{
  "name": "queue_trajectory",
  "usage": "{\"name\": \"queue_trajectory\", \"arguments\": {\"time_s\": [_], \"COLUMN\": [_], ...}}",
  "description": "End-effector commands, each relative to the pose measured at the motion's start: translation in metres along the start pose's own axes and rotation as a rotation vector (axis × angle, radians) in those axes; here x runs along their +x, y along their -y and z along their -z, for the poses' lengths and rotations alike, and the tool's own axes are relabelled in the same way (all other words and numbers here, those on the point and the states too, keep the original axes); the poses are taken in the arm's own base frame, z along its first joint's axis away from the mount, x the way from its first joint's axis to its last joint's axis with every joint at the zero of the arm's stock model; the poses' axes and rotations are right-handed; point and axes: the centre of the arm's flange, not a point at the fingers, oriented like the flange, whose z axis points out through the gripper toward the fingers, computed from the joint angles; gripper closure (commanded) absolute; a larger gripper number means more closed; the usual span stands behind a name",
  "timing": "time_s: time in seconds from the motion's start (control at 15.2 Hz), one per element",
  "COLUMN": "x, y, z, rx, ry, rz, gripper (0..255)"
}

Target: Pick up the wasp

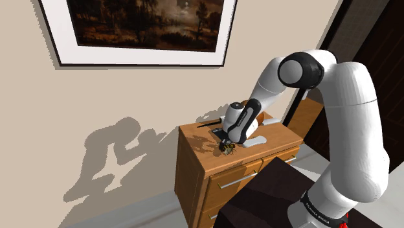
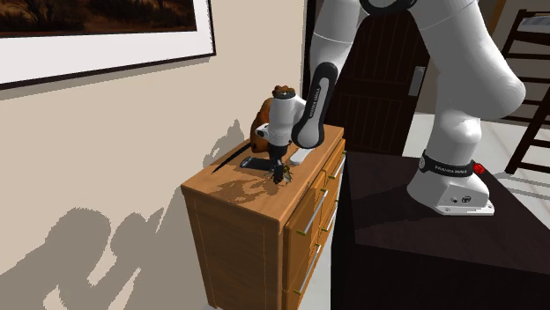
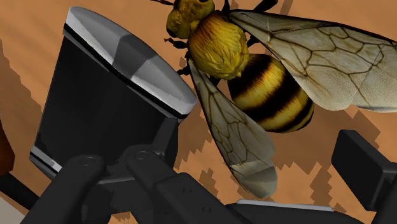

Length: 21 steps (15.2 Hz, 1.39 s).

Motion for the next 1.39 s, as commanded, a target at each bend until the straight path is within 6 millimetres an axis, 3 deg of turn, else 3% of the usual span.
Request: {"name": "queue_trajectory", "arguments": {"time_s": [0.0, 0.07, 0.13, 0.73, 1.32], "x": [-0.001, -0.001, -0.001, -0.001, 0.003], "y": [0.001, 0.001, 0.0, 0.001, -0.008], "z": [-0.007, -0.007, -0.006, -0.007, 0.04], "rx": [0.0, 0.0, 0.0, 0.0, 0.0], "ry": [0.0, 0.0, 0.0, 0.0, 0.0], "rz": [0.0, 0.0, 0.0, 0.0, 0.0], "gripper": [0, 0, 255, 255, 255]}}
